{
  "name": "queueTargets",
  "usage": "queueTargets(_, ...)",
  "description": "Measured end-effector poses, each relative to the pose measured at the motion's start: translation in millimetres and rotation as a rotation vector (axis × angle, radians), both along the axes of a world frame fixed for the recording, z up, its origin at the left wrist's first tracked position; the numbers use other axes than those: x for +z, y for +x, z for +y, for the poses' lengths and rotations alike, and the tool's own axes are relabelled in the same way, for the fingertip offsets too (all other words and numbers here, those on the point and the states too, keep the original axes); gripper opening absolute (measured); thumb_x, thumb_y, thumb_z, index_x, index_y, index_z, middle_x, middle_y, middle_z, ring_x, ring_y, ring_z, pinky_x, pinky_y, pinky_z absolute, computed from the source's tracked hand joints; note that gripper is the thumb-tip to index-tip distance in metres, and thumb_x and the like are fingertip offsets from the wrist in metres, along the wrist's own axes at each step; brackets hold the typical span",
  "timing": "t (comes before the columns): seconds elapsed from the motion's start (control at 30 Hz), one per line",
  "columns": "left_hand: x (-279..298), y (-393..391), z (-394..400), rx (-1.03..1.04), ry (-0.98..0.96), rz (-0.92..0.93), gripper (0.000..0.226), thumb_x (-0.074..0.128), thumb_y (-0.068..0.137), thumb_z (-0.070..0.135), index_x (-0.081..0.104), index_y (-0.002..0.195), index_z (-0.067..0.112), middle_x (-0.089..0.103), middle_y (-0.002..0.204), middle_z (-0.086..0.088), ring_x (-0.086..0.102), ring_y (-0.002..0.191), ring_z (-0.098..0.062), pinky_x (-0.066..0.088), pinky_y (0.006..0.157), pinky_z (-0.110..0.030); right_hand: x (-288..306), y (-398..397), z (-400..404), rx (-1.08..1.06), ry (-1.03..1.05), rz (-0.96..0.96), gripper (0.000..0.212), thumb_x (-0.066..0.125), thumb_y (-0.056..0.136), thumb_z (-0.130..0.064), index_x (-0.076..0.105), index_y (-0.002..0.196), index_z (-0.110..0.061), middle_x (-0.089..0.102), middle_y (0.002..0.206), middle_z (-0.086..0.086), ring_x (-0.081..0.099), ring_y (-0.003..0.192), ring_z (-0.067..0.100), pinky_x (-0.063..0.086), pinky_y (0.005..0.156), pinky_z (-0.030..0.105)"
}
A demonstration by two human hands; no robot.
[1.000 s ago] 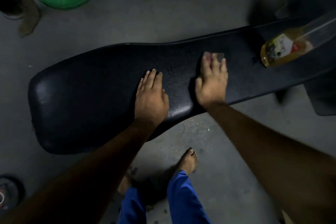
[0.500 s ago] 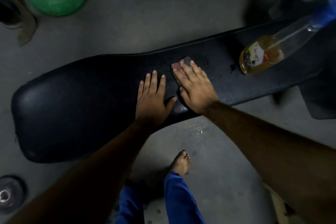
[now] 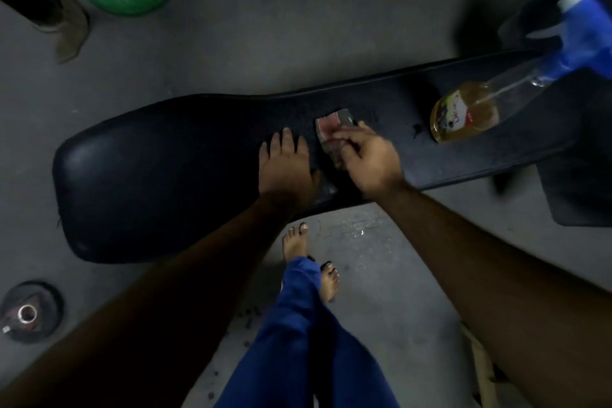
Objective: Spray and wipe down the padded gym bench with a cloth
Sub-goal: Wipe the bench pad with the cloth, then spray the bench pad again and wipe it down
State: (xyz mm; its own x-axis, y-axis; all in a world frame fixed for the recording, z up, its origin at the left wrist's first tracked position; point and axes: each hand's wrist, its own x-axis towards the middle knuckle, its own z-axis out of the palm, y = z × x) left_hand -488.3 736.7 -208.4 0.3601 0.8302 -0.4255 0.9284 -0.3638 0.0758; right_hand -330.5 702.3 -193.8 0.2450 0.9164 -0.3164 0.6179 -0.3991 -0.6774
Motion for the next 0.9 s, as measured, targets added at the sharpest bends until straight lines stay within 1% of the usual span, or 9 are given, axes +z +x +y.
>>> queueTargets(0.03,6.3,5.9,0.4,0.019,0.028,-0.014,0.062,0.049,0.09,0.049,0.042,0.14,0.012,0.038,0.147,-0.018,0.034,0.136,-0.034,0.025,0.11,-0.047,6.4,2.8,-8.4,-0.148,-0.019,0.02,0.025,0.06,0.094,-0.029,0.074,0.114,-0.026,0.074,0.118,0.004,0.064,0.118,0.027,0.052,0.1,0.042)
queueTargets(0.1,16.8,17.7,-0.8,0.056,0.094,-0.118,0.045,0.05,0.089,0.044,0.056,0.122,0.013,0.057,0.124,-0.014,0.05,0.115,-0.032,0.036,0.096,-0.042,18.0,11.6,-22.1,-0.323,-0.075,0.025,0.023,0.063,0.089,-0.04,0.076,0.102,-0.027,0.078,0.094,-0.002,0.072,0.093,0.02,0.059,0.083,0.041)
queueTargets(0.2,29.1,40.1,-7.8,0.054,0.063,-0.357,0.032,0.052,0.087,0.04,0.064,0.102,0.014,0.067,0.099,-0.012,0.061,0.092,-0.033,0.046,0.078,-0.038,35.7,36.1,-34.6,-0.495,-0.098,0.02,0.029,0.07,0.085,-0.052,0.074,0.079,-0.024,0.075,0.077,-0.007,0.071,0.081,0.013,0.059,0.076,0.035)
queueTargets(0.3,46.6,67.6,-13.0,0.055,-0.167,-0.478,0.028,0.055,0.09,0.039,0.066,0.107,0.02,0.07,0.099,-0.006,0.064,0.091,-0.029,0.053,0.076,-0.036,62.3,68.3,-43.9,-0.642,-0.096,-0.028,0.041,0.074,0.078,-0.06,0.063,0.066,-0.023,0.068,0.068,-0.009,0.069,0.077,0.014,0.053,0.072,0.03)
queueTargets(0.37,60.1,89.0,-12.6,0.071,-0.26,-0.499,0.029,0.058,0.09,0.038,0.066,0.113,0.022,0.071,0.103,-0.003,0.065,0.096,-0.025,0.054,0.081,-0.035,81.4,91.7,-47.7,-0.698,-0.077,-0.036,0.045,0.076,0.072,-0.064,0.063,0.077,-0.022,0.07,0.076,-0.008,0.069,0.08,0.015,0.054,0.075,0.031)
queueTargets(0.5,79.6,133.4,-7.9,0.082,-0.248,-0.464,0.033,0.059,0.09,0.039,0.064,0.119,0.024,0.071,0.11,0.0,0.063,0.105,-0.022,0.051,0.084,-0.03,98.4,131.9,-46.5,-0.729,0.067,0.011,0.057,0.081,0.063,-0.063,0.055,0.097,-0.026,0.067,0.102,-0.003,0.064,0.096,0.014,0.054,0.087,0.035)
queueTargets(0.63,82.3,171.2,-5.9,0.151,-0.213,-0.459,0.038,0.06,0.088,0.039,0.062,0.122,0.022,0.067,0.117,-0.003,0.062,0.106,-0.025,0.052,0.088,-0.035,100.9,160.9,-32.8,-0.709,0.164,0.058,0.067,0.087,0.065,-0.053,0.055,0.114,-0.019,0.064,0.113,-0.003,0.063,0.104,0.014,0.045,0.086,0.02)
queueTargets(0.73,81.8,187.8,-6.0,0.192,-0.153,-0.455,0.045,0.061,0.087,0.036,0.057,0.129,0.018,0.06,0.126,-0.009,0.058,0.111,-0.03,0.05,0.093,-0.041,102.6,179.6,-17.7,-0.547,0.237,0.168,0.079,0.088,0.068,-0.042,0.049,0.134,-0.019,0.063,0.124,-0.006,0.061,0.108,0.006,0.044,0.089,0.009)
queueTargets(0.9,79.5,203.1,-1.3,0.296,-0.082,-0.484,0.046,0.061,0.087,0.027,0.056,0.129,0.011,0.058,0.126,-0.015,0.055,0.116,-0.034,0.046,0.098,-0.042,105.1,195.2,10.5,-0.326,0.343,0.325,0.058,0.084,0.074,-0.027,0.06,0.127,-0.018,0.068,0.122,-0.005,0.064,0.113,0.011,0.049,0.104,0.032)
